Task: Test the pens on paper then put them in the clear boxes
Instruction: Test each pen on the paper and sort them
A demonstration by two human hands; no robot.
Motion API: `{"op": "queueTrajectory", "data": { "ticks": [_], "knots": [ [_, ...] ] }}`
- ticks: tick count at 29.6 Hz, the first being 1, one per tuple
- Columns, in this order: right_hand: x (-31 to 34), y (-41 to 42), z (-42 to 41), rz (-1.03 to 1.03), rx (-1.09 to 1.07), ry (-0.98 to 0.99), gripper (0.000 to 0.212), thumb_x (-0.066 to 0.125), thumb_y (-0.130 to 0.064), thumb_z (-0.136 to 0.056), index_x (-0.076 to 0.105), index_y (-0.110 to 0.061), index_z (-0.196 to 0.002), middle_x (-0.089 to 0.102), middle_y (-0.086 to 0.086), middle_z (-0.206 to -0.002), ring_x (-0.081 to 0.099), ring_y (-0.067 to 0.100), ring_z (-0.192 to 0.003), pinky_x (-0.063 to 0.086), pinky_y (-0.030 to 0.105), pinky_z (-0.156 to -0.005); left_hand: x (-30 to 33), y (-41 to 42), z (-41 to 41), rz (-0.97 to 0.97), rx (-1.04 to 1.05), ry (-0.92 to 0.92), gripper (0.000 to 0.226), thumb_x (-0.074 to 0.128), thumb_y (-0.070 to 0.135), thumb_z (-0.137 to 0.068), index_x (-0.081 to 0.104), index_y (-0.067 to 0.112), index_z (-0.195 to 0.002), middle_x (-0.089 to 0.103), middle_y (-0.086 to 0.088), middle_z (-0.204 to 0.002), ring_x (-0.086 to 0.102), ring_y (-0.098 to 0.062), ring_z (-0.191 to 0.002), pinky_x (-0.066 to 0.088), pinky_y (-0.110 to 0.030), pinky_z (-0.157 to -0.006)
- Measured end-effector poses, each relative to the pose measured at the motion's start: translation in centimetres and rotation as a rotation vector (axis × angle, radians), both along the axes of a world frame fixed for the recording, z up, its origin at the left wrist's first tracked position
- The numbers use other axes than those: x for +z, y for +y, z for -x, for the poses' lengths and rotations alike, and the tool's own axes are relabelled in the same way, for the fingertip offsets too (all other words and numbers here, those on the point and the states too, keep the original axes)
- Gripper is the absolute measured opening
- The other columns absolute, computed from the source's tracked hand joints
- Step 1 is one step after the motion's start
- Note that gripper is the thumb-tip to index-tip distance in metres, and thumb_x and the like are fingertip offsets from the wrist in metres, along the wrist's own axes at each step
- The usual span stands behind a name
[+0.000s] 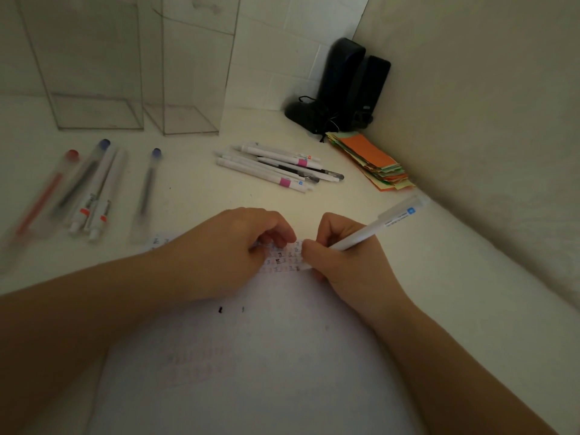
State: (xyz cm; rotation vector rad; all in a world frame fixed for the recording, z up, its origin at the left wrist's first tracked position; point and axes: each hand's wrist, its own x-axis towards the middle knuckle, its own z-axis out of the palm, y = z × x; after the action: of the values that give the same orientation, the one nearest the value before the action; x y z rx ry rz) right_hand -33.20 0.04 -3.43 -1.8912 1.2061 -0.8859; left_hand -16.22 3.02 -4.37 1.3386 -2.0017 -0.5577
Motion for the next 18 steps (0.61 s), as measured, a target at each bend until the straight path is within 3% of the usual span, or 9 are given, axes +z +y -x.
{"op": "queueTrajectory", "data": {
  "ticks": [7,10,12,15,18],
  "knots": [
    [-0.1,-0.1,0.1,0.041,-0.017,-0.003,0.028,0.063,-0.002,-0.074,0.04,0.002,-0.058,0.038,0.004,-0.047,0.033,0.006,-0.042,0.027,0.013,-0.039,0.0,0.1,-0.1,-0.026,0.007,0.004,0.041,0.049,-0.005,-0.082,0.057,0.029,-0.102,0.054,0.023,-0.09,0.051,0.006,-0.091,0.033,0.003,-0.075],
    [0.2,-0.3,0.9,-0.096,-0.063,-0.25,0.027,0.065,-0.005,-0.078,0.046,-0.012,-0.06,0.048,-0.005,-0.045,0.039,0.004,-0.043,0.032,0.015,-0.043,0.0,0.2,0.0,-0.047,0.002,-0.005,0.04,0.049,-0.002,-0.085,0.052,0.036,-0.098,0.051,0.026,-0.09,0.049,0.007,-0.09,0.031,0.004,-0.073],
    [0.7,-0.2,1.2,-0.173,-0.058,-0.38,0.027,0.07,-0.017,-0.075,0.048,-0.016,-0.06,0.053,-0.003,-0.047,0.04,0.008,-0.045,0.032,0.016,-0.043,0.1,0.2,0.0,-0.043,0.012,0.009,0.041,0.048,0.0,-0.085,0.05,0.04,-0.094,0.052,0.027,-0.089,0.044,0.011,-0.095,0.031,0.004,-0.072],
    [1.7,0.4,1.2,-0.238,0.014,-0.412,0.032,0.067,-0.031,-0.071,0.046,-0.015,-0.053,0.049,0.001,-0.046,0.035,0.009,-0.041,0.031,0.016,-0.04,0.3,0.2,0.0,-0.072,0.038,0.093,0.04,0.047,0.005,-0.088,0.049,0.045,-0.089,0.055,0.024,-0.091,0.046,0.012,-0.091,0.035,0.001,-0.069],
    [2.2,1.4,0.8,-0.357,0.171,-0.405,0.032,0.068,-0.017,-0.076,0.042,-0.014,-0.056,0.042,0.001,-0.042,0.034,0.008,-0.034,0.03,0.014,-0.034,0.8,0.2,0.4,-0.041,0.048,0.238,0.021,0.047,0.026,-0.09,0.053,0.046,-0.094,0.061,0.019,-0.094,0.054,0.003,-0.088,0.043,-0.009,-0.072]
  ]
}}
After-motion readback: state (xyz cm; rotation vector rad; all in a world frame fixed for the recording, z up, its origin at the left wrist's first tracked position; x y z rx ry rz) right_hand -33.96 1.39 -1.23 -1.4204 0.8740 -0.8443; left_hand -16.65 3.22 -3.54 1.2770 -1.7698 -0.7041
